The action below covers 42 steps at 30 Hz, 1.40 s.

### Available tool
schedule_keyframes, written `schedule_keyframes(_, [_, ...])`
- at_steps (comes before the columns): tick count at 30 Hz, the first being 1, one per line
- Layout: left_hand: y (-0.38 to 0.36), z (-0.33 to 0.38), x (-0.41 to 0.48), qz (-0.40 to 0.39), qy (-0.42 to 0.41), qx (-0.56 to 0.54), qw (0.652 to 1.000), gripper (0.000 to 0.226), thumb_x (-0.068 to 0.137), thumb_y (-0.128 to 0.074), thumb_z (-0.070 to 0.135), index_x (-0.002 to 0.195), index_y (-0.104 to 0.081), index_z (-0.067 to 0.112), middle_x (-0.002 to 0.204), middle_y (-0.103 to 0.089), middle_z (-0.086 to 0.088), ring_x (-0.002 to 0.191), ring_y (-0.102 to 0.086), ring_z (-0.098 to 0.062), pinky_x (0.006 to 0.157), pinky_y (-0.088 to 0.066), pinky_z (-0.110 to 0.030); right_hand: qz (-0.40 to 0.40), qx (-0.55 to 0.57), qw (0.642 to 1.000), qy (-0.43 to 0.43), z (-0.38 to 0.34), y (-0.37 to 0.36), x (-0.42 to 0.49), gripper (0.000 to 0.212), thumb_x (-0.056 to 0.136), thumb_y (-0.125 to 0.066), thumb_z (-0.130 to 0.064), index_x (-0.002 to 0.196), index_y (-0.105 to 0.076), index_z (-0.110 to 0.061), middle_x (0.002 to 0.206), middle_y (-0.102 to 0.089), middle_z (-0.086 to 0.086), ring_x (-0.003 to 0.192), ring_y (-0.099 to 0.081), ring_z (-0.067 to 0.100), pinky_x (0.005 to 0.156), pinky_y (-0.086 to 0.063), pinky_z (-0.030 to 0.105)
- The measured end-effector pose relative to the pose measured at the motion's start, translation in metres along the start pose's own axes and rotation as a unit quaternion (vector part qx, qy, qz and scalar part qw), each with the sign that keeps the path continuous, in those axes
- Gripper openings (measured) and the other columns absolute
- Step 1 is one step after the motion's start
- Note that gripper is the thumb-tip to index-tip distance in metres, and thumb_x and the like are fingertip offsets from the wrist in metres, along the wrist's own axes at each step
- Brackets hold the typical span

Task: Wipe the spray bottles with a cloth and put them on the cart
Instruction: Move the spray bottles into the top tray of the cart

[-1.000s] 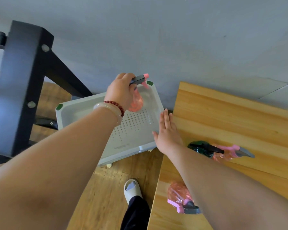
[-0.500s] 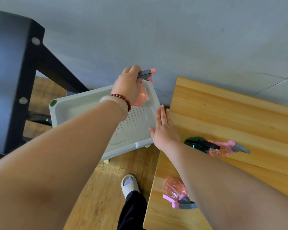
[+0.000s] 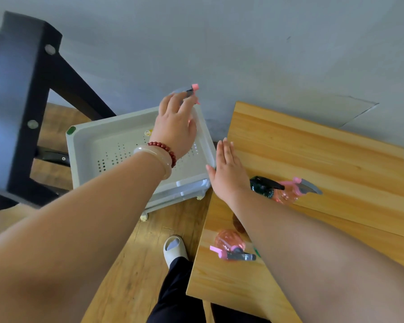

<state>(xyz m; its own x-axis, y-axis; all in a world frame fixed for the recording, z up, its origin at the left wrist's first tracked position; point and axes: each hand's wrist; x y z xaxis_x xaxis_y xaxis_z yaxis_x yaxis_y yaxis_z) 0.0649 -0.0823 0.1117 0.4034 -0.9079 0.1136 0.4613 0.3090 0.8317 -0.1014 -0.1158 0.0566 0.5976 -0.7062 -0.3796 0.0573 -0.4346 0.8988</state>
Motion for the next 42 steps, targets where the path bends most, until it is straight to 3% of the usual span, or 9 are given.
schedule_keyframes(5, [-0.005,0.036,-0.052,-0.072,0.053,-0.014,0.996,0.041,0.100,-0.048,0.013,0.141,-0.049,0.012,0.147,-0.045,-0.008,0.139,-0.035,-0.030,0.116,-0.031,-0.041,0.017,-0.010,1.000,-0.004,0.025,0.015,-0.037,0.060,0.108,-0.023,-0.036,0.157,0.002,-0.014,0.166,0.005,0.009,0.152,0.010,0.026,0.125,-0.002,0.039])
schedule_keyframes(8, [-0.017,0.060,-0.087,-0.156,0.088,-0.047,0.983,0.035,0.102,-0.045,0.016,0.137,-0.054,0.015,0.143,-0.051,-0.005,0.131,-0.047,-0.024,0.109,-0.037,-0.035,0.014,-0.002,1.000,-0.012,0.047,0.020,-0.064,0.051,0.107,-0.028,-0.031,0.155,-0.022,-0.014,0.163,-0.017,0.009,0.152,-0.005,0.027,0.124,-0.010,0.039])
schedule_keyframes(12, [-0.040,0.085,-0.129,-0.243,0.090,-0.033,0.965,0.033,0.104,-0.043,0.021,0.133,-0.059,0.016,0.135,-0.059,-0.005,0.121,-0.056,-0.023,0.103,-0.044,-0.034,0.049,0.006,0.999,0.006,0.067,0.017,-0.092,0.037,0.104,-0.037,-0.025,0.132,-0.055,-0.009,0.144,-0.048,0.009,0.139,-0.035,0.028,0.112,-0.031,0.040])
schedule_keyframes(18, [-0.054,0.103,-0.171,-0.324,0.108,-0.034,0.939,0.028,0.104,-0.043,0.034,0.123,-0.063,0.026,0.119,-0.066,0.001,0.099,-0.063,-0.017,0.087,-0.050,-0.029,0.054,0.023,0.998,0.020,0.078,0.008,-0.120,0.034,0.104,-0.037,-0.025,0.115,-0.064,-0.008,0.118,-0.062,0.007,0.110,-0.052,0.027,0.087,-0.041,0.036])
schedule_keyframes(23, [-0.057,0.105,-0.191,-0.378,0.095,-0.008,0.921,0.040,0.095,-0.057,0.049,0.129,-0.061,0.027,0.126,-0.060,0.008,0.111,-0.057,-0.012,0.095,-0.048,-0.031,0.053,0.043,0.997,0.029,0.086,0.000,-0.133,0.039,0.106,-0.034,-0.033,0.114,-0.064,-0.008,0.110,-0.064,0.007,0.105,-0.054,0.027,0.085,-0.044,0.037])
schedule_keyframes(28, [-0.066,0.099,-0.202,-0.376,0.087,0.019,0.922,0.028,0.096,-0.060,0.040,0.119,-0.067,0.027,0.101,-0.063,0.009,0.087,-0.052,-0.010,0.069,-0.038,-0.023,0.025,0.044,0.998,0.047,0.088,-0.003,-0.142,0.041,0.106,-0.032,-0.037,0.124,-0.058,-0.010,0.116,-0.063,0.007,0.110,-0.054,0.026,0.090,-0.047,0.039])
schedule_keyframes(30, [-0.066,0.100,-0.203,-0.383,0.080,0.018,0.920,0.025,0.097,-0.059,0.037,0.118,-0.068,0.027,0.096,-0.062,0.012,0.087,-0.054,-0.011,0.070,-0.039,-0.024,0.026,0.044,0.997,0.054,0.087,-0.001,-0.144,0.041,0.106,-0.033,-0.037,0.126,-0.056,-0.010,0.118,-0.062,0.007,0.112,-0.054,0.026,0.091,-0.047,0.039])
schedule_keyframes(34, [-0.062,0.106,-0.201,-0.419,0.039,0.040,0.906,0.025,0.100,-0.053,0.025,0.120,-0.068,0.025,0.107,-0.067,0.006,0.097,-0.059,-0.016,0.079,-0.043,-0.027,0.026,0.050,0.996,0.069,0.083,0.004,-0.144,0.043,0.106,-0.034,-0.037,0.134,-0.052,-0.008,0.126,-0.059,0.009,0.117,-0.052,0.027,0.094,-0.047,0.040])
schedule_keyframes(42, [-0.036,0.095,-0.196,-0.275,0.110,0.011,0.955,0.025,0.100,-0.047,0.022,0.102,-0.072,0.027,0.084,-0.063,0.013,0.079,-0.058,-0.014,0.066,-0.043,-0.027,0.046,0.050,0.996,0.063,0.074,0.014,-0.135,0.046,0.106,-0.034,-0.037,0.140,-0.047,-0.009,0.135,-0.055,0.010,0.125,-0.047,0.029,0.098,-0.043,0.040])
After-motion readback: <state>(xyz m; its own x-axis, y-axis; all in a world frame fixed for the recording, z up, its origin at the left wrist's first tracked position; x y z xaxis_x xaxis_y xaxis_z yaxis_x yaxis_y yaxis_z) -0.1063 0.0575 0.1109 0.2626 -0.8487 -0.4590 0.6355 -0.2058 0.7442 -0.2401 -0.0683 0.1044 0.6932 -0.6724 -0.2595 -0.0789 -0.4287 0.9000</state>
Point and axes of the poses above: each hand's wrist, its own x-axis towards the middle knuckle, its own y-axis out of the back of the hand, z = x × y
